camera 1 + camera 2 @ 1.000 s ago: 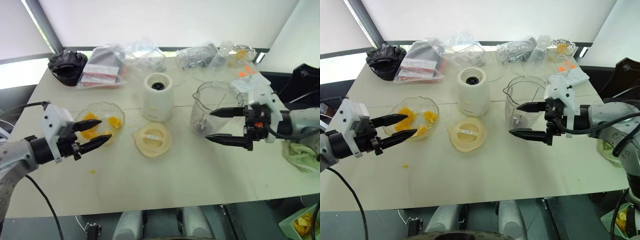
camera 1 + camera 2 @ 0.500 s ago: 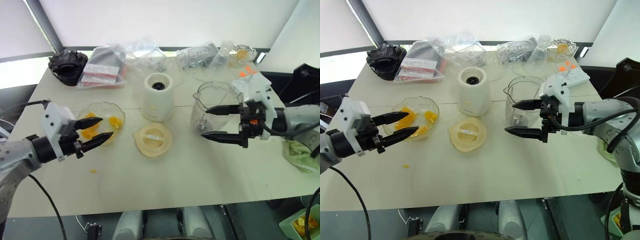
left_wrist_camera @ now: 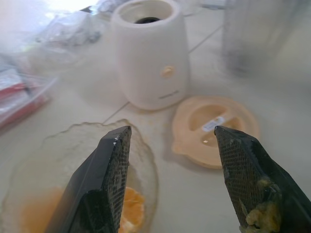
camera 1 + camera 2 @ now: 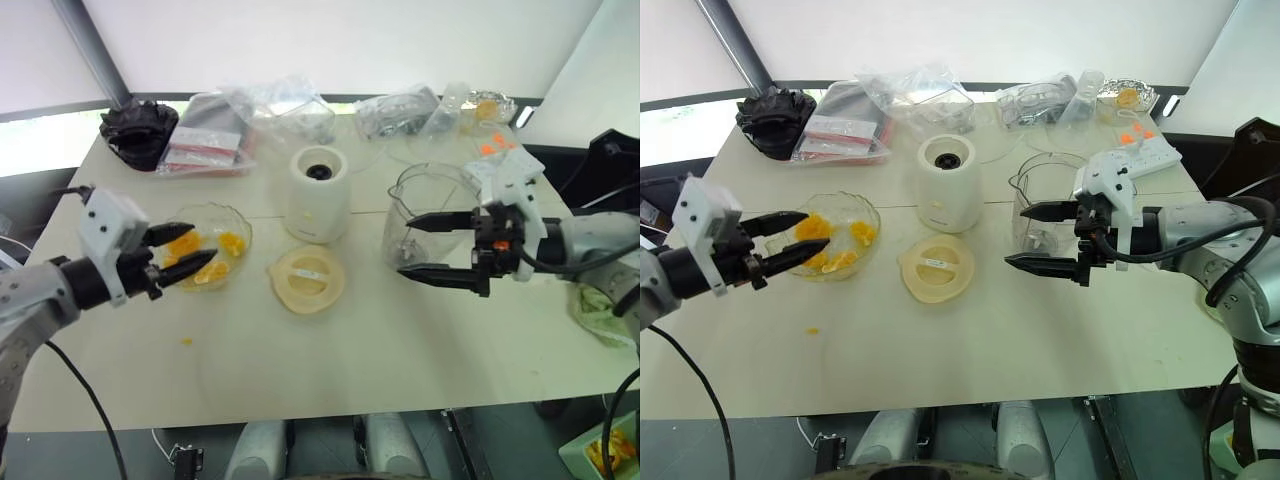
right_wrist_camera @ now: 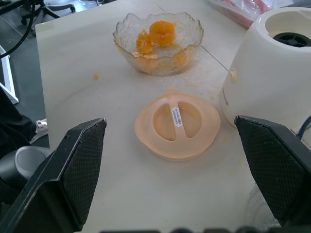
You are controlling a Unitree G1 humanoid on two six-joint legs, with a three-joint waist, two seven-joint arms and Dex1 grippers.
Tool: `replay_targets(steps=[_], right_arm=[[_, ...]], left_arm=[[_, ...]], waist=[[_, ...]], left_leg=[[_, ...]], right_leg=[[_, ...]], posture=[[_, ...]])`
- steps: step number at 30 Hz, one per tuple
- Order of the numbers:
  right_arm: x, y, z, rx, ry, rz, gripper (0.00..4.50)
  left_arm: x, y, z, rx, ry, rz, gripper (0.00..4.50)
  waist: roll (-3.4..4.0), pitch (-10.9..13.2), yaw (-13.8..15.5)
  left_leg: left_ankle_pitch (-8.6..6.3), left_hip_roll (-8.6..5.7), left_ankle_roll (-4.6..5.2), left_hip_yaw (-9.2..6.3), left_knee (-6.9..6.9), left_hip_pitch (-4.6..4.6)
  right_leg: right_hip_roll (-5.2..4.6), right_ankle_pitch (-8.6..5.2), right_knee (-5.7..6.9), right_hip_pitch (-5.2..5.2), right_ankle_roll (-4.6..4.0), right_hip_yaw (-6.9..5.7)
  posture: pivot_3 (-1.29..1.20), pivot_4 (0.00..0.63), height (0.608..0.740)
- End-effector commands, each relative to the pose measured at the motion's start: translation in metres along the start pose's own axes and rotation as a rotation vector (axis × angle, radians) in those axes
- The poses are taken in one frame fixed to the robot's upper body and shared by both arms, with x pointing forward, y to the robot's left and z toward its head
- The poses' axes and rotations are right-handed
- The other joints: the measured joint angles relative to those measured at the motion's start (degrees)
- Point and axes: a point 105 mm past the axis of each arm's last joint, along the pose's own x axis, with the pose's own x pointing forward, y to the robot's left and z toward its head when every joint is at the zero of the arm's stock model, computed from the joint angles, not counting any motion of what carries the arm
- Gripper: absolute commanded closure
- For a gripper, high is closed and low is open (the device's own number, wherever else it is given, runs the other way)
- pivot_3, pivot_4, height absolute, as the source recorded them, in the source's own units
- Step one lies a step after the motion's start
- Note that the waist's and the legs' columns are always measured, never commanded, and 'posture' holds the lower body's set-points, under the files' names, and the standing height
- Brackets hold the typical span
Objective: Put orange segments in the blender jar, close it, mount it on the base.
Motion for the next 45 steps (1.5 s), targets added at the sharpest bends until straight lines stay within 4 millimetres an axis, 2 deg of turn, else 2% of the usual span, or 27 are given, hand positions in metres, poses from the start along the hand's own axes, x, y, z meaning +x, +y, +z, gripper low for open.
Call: replay_targets(steps=[1, 10, 14, 24, 39, 45], right_arm=[[0.001, 0.003, 0.005, -0.034, -0.014, -0.003, 0.09], [0.007, 0.013, 0.001, -0.011, -0.010, 0.043, 0.09], [0.008, 0.015, 0.000, -0.008, -0.003, 0.057, 0.09], [0.012, 0.018, 0.000, -0.006, -0.001, 0.066, 0.09], [0.014, 0.016, -0.001, -0.017, -0.023, 0.024, 0.09], [0.016, 0.014, 0.001, -0.032, -0.032, 0.016, 0.09]], left_arm=[[0.009, 0.014, -0.011, -0.027, 0.084, 0.089, 1.67], [0.036, 0.044, -0.052, -0.287, 0.347, 0.290, 1.67], [0.043, 0.055, -0.064, -0.387, 0.435, 0.391, 1.67], [0.064, 0.038, -0.084, -0.585, 0.535, 0.370, 1.67], [0.080, 0.029, -0.104, -0.671, 0.661, 0.350, 1.67], [0.089, 0.028, -0.105, -0.699, 0.690, 0.318, 1.67]], waist=[[0.00, 0.00, -0.11], [-0.09, 0.06, -0.13], [-0.16, 0.09, -0.16], [-0.17, 0.09, -0.11], [-0.17, 0.09, -0.07], [-0.18, 0.09, -0.10]], left_leg=[[0.00, 0.00, 0.00, 0.00, 0.00, 0.00], [0.00, -0.07, 0.00, -0.02, 0.00, -0.01], [0.01, -0.13, 0.00, -0.04, 0.03, 0.00], [0.01, -0.14, -0.03, -0.04, 0.01, -0.03], [0.04, -0.17, -0.07, -0.04, 0.01, -0.04], [0.04, -0.19, -0.07, -0.03, 0.01, -0.04]], right_leg=[[0.00, 0.00, 0.01, 0.00, 0.01, 0.00], [0.02, 0.11, 0.14, -0.07, 0.22, -0.01], [0.05, 0.13, 0.22, -0.08, 0.25, -0.01], [0.02, 0.19, 0.27, -0.17, 0.36, 0.01], [-0.04, 0.21, 0.28, -0.18, 0.37, 0.01], [-0.03, 0.22, 0.29, -0.20, 0.39, 0.01]], posture=[[0.00, 0.150, 0.740], [0.00, 0.150, 0.740], [0.00, 0.150, 0.740], [0.00, 0.150, 0.740], [0.00, 0.150, 0.740], [0.00, 0.150, 0.740]])
